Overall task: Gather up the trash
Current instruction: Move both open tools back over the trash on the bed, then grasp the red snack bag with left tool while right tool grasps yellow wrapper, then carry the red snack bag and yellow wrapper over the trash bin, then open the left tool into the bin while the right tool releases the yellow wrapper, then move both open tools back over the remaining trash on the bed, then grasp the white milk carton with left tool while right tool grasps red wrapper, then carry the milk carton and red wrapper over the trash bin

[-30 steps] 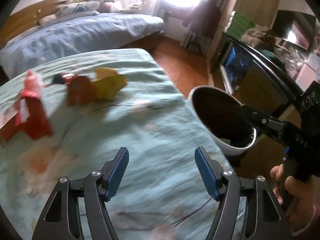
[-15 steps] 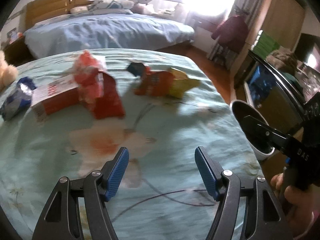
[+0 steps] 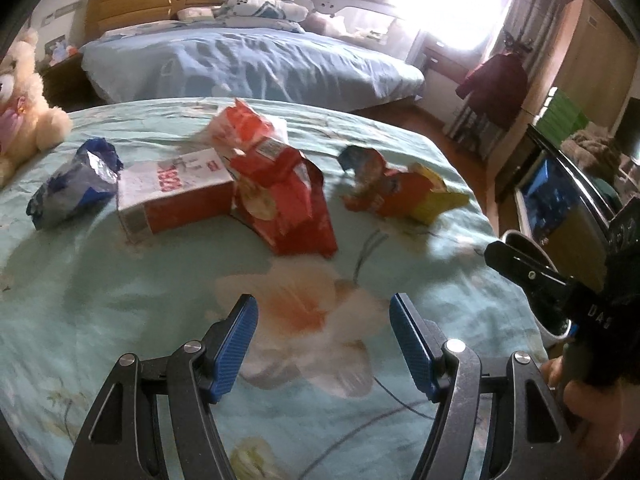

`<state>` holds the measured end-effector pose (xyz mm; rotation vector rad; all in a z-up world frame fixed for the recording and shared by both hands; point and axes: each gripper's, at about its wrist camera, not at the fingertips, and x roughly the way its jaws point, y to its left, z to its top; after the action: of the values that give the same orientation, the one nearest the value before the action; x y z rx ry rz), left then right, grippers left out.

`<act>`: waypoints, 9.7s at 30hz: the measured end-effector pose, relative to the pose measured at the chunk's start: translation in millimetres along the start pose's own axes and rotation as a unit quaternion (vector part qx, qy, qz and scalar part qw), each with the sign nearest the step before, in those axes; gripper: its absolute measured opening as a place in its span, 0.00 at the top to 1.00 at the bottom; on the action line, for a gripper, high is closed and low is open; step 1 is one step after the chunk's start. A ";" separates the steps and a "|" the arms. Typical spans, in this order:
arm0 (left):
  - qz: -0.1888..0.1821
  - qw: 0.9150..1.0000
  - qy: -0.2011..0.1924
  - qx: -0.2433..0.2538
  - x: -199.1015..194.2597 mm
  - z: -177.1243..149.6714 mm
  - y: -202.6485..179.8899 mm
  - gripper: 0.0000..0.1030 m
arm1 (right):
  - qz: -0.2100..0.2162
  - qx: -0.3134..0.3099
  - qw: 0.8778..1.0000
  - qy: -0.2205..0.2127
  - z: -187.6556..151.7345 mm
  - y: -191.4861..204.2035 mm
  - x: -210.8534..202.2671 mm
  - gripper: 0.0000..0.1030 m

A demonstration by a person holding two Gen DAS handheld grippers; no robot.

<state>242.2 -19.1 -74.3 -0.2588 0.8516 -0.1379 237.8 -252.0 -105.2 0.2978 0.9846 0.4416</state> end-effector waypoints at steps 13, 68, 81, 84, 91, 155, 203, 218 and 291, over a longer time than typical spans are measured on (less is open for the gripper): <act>0.023 1.000 -0.012 -0.016 28.8 33.3 16.4 0.34 | 0.006 -0.003 1.000 0.000 29.2 4.8 34.1 0.24; -0.083 0.989 0.019 0.121 28.6 3.2 -94.8 0.93 | -0.011 0.054 0.997 -0.053 -18.5 -57.0 -74.7 0.92; -0.105 0.981 0.025 0.163 36.5 -0.5 -142.2 0.93 | -0.046 0.081 0.993 -0.076 -26.9 -95.1 -108.7 0.92; -0.110 0.978 0.028 0.174 40.6 -0.7 -152.4 0.93 | -0.054 0.087 0.991 -0.080 -28.8 -104.0 -115.0 0.92; -0.119 0.972 0.034 0.198 51.2 -1.8 -177.9 0.93 | -0.071 0.098 0.989 -0.085 -30.3 -122.3 -123.6 0.92; -0.112 0.976 0.035 0.183 73.3 -2.5 -190.4 0.42 | -0.104 0.110 0.986 -0.070 -4.9 -146.3 -115.7 0.24; 0.031 0.999 -0.013 0.008 -22.2 -2.6 46.1 0.37 | 0.024 -0.052 0.998 0.027 -12.1 48.9 10.3 0.13; 0.056 0.997 0.006 0.048 6.5 35.2 83.9 0.31 | 0.009 -0.059 0.998 0.026 6.0 53.2 43.7 0.13; -0.046 0.984 0.004 0.174 28.2 6.5 -94.6 0.50 | -0.027 0.033 0.999 -0.032 -20.8 -51.6 -72.0 0.96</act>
<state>263.9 -115.1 -64.1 0.0316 0.8084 -0.3709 197.3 -331.2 -85.8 0.3423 0.9430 0.3489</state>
